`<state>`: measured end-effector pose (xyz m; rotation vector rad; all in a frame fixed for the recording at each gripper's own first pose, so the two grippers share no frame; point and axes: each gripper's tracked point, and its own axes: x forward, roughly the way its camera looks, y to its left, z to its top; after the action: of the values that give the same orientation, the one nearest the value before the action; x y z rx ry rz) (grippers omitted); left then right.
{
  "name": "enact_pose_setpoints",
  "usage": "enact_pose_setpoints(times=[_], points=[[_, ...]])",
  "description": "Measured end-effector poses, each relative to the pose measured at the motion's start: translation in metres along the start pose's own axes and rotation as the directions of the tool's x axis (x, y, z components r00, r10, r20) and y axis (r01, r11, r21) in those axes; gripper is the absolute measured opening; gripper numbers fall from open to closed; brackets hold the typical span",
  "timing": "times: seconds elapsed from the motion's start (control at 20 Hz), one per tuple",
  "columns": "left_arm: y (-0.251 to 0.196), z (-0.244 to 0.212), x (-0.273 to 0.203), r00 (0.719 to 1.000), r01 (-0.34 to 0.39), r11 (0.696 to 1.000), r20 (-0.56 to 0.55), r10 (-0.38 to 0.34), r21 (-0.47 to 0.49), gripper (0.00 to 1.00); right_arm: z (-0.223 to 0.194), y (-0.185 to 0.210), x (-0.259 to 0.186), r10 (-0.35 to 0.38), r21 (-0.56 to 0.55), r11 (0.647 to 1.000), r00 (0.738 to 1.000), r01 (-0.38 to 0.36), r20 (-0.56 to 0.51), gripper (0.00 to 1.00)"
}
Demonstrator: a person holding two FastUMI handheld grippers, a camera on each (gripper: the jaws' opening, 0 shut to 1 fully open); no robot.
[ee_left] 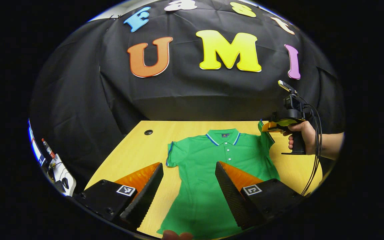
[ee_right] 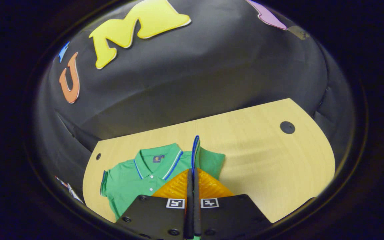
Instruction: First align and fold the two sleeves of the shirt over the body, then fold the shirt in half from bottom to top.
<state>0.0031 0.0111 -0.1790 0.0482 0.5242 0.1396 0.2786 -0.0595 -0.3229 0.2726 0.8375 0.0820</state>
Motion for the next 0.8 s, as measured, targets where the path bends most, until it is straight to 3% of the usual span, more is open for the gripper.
enact_pose_setpoints(times=[0.35, 0.6, 0.65, 0.75, 0.8], points=[[0.051, -0.011, -0.015, 0.997, -0.074, 0.997, -0.025, 0.074, -0.009, 1.0, -0.036, 0.052, 0.037, 0.011, 0.02, 1.0, 0.997, -0.009, -0.074, 0.03], [0.071, -0.015, -0.021, 0.995, -0.098, 0.995, -0.032, 0.098, -0.013, 1.0, -0.047, 0.089, 0.042, 0.064, 0.053, 0.997, 0.993, -0.059, -0.099, 0.04], [0.077, -0.013, -0.021, 0.994, -0.104, 0.995, -0.024, 0.104, -0.007, 1.0, -0.044, 0.093, 0.037, 0.074, 0.05, 0.996, 0.994, -0.07, -0.086, 0.4], [0.082, -0.011, -0.021, 0.995, -0.097, 0.995, -0.014, 0.097, -0.012, 1.0, -0.037, 0.095, 0.025, 0.075, 0.032, 0.997, 0.996, -0.073, -0.057, 0.62], [0.082, -0.009, -0.019, 0.996, -0.089, 0.996, -0.012, 0.089, -0.017, 1.0, -0.033, 0.094, 0.017, 0.064, 0.027, 0.998, 0.997, -0.063, -0.042, 0.67]])
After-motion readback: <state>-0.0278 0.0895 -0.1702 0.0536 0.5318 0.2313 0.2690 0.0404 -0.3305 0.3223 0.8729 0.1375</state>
